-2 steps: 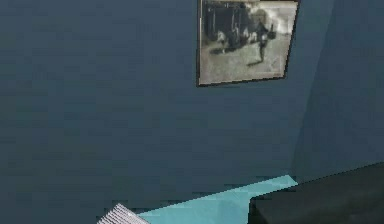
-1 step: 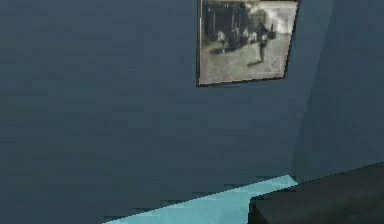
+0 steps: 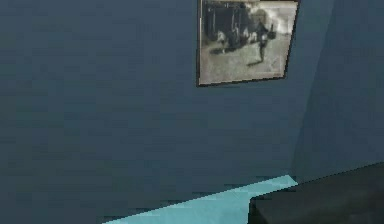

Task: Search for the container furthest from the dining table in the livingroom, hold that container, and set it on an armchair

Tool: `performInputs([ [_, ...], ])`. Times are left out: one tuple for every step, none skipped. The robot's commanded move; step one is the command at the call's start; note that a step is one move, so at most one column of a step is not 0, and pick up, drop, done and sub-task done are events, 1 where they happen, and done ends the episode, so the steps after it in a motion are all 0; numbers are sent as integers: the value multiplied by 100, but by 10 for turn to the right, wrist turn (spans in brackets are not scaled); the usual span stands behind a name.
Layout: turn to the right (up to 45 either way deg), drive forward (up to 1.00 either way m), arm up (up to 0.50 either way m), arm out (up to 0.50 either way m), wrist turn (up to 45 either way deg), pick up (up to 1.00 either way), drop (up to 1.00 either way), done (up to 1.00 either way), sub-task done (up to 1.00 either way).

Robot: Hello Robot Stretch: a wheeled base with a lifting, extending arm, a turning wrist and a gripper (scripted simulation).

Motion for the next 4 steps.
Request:
performInputs([
  [0, 0, -36, 0, 0, 0, 0, 0, 0],
  [0, 0, -32, 0, 0, 0, 0, 0, 0],
  [0, 0, 0, 0, 0, 0, 100, 0, 0],
  [0, 0, 10, 0, 0, 0, 0, 0, 0],
])
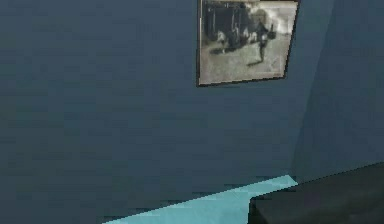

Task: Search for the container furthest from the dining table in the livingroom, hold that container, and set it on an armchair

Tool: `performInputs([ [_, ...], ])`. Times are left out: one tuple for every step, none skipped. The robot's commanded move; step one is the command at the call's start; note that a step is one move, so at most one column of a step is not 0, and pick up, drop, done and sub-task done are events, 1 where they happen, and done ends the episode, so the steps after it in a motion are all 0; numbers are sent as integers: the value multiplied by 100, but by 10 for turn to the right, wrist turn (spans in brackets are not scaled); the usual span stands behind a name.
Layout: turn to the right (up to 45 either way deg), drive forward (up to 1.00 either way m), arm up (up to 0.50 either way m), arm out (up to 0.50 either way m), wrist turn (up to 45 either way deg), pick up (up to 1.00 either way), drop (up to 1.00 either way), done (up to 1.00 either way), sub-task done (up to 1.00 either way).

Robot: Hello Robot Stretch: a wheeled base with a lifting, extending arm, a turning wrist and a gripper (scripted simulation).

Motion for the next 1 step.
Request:
performInputs([
  [0, 0, 0, -8, 0, 0, 0, 0, 0],
])
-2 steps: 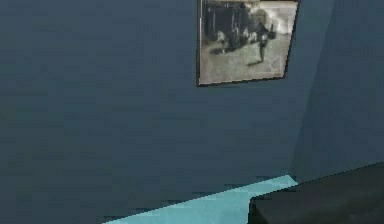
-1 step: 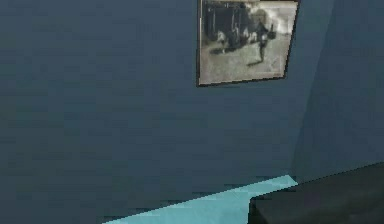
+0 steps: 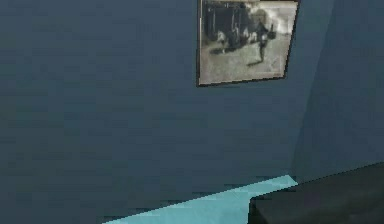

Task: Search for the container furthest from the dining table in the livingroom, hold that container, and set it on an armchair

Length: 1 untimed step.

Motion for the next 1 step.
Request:
performInputs([
  [0, 0, 0, 0, 0, 0, 0, 100, 0],
])
